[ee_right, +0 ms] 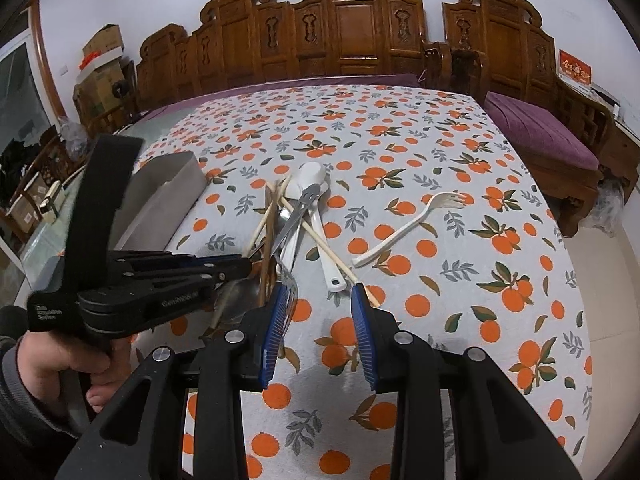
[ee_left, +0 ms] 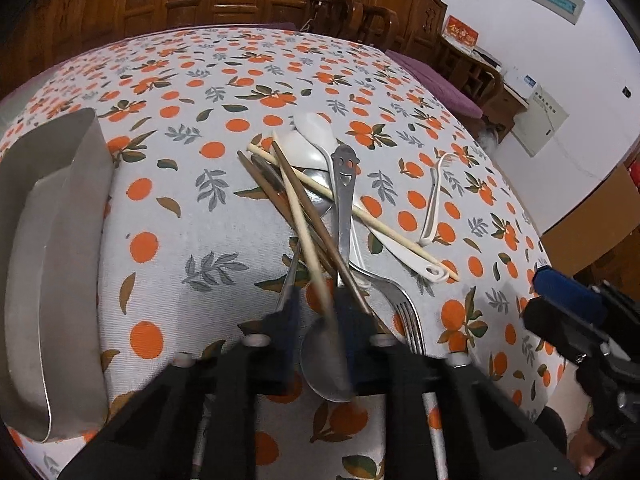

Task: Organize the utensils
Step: 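Grasp a light wooden chopstick with the left tool while the right tool grasps a dark chopstick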

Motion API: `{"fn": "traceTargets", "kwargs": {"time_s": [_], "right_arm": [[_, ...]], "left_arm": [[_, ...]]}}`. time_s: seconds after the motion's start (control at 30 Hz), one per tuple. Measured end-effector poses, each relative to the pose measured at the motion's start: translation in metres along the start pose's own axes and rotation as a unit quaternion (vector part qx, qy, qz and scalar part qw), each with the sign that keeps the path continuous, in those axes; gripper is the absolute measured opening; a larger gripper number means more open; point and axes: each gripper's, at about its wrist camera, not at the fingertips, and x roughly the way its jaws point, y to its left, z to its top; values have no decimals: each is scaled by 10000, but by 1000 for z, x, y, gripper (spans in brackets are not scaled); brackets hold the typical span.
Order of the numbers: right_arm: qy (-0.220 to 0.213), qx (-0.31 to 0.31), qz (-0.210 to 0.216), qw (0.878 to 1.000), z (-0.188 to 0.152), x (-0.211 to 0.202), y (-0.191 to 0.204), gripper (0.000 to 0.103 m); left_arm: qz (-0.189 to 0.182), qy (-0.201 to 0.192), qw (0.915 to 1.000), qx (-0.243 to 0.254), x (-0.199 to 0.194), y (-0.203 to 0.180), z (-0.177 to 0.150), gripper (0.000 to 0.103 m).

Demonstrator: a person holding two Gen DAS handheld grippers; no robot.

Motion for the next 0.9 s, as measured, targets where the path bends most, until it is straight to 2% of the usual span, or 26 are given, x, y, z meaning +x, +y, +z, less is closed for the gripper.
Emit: {"fn": "traceTargets", "kwargs": {"time_s": [0.33, 0.4, 0.6, 0.9], "right_arm": [[219, -148, 20, 9996, -3, 30, 15, 36], [209, -129, 91, 9997, -2, 33, 17, 29], [189, -250, 411, 9987, -1, 39, 40, 22], [679, -367, 511, 9957, -21, 53, 47, 19]], "left_arm": [[-162, -159, 9997, -11, -28, 11, 2, 4], [-166, -222, 9996, 43, -40, 14, 3, 4], [-173, -386, 9990, 134, -67, 23, 2, 4], [-104, -616, 9974, 363, -96, 28, -17, 4]]}}
